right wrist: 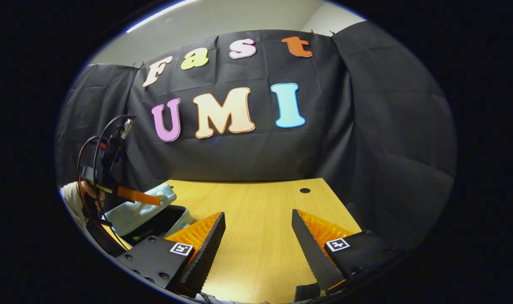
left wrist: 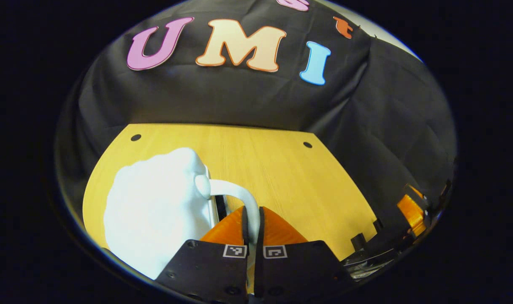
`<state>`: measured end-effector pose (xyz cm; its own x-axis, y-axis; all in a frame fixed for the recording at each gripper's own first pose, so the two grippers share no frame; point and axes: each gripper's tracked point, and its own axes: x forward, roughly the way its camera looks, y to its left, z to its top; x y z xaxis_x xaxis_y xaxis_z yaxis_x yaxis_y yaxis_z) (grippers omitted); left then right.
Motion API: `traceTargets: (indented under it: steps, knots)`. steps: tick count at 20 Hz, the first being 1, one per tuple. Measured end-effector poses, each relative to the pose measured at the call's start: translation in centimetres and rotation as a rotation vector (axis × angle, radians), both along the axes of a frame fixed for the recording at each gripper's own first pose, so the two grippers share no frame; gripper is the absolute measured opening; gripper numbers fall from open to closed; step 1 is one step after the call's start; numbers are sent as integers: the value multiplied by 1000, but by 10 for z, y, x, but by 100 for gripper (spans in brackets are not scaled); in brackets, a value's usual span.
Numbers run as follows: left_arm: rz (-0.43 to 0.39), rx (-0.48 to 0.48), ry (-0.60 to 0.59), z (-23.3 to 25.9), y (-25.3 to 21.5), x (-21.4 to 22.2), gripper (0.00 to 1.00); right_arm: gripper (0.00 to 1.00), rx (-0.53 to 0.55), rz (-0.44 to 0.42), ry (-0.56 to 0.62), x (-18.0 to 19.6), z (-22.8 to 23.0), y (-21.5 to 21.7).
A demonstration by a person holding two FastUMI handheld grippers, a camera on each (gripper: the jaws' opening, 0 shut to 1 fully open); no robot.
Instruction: First open the suitcase, pack the skin care products into it, and then close the suitcase.
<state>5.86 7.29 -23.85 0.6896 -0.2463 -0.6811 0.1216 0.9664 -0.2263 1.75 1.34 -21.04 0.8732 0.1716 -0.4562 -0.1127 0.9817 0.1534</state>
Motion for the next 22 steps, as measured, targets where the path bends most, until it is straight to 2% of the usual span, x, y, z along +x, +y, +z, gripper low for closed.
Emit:
traceTargets:
  steps: [3,6,8,9,11,14,16,19,22]
  knots:
    - [-33,65,22,-25,-12,-1,2,98,-28,4,-5,8,1,-10]
    - [-31,87,41,-46,-22,-4,10,98,-9,12,-8,18,1,-9]
    - [5,117,-40,-31,-23,3,13,98,-9,22,-16,25,3,-10]
    - [18,119,-128,-8,-27,10,12,98,-1,27,-28,30,7,-10]
    - [47,145,-297,44,-37,23,22,98,17,38,-77,41,24,-9]
    - [108,216,-495,124,-44,32,78,98,24,61,-199,64,65,-11]
    - [157,243,-584,165,-50,32,88,98,30,85,-290,78,98,-7]
    - [208,242,-674,208,-55,23,90,97,68,86,-363,86,136,-2]
    - [210,256,-716,235,-51,18,91,94,98,44,-416,83,164,-5]
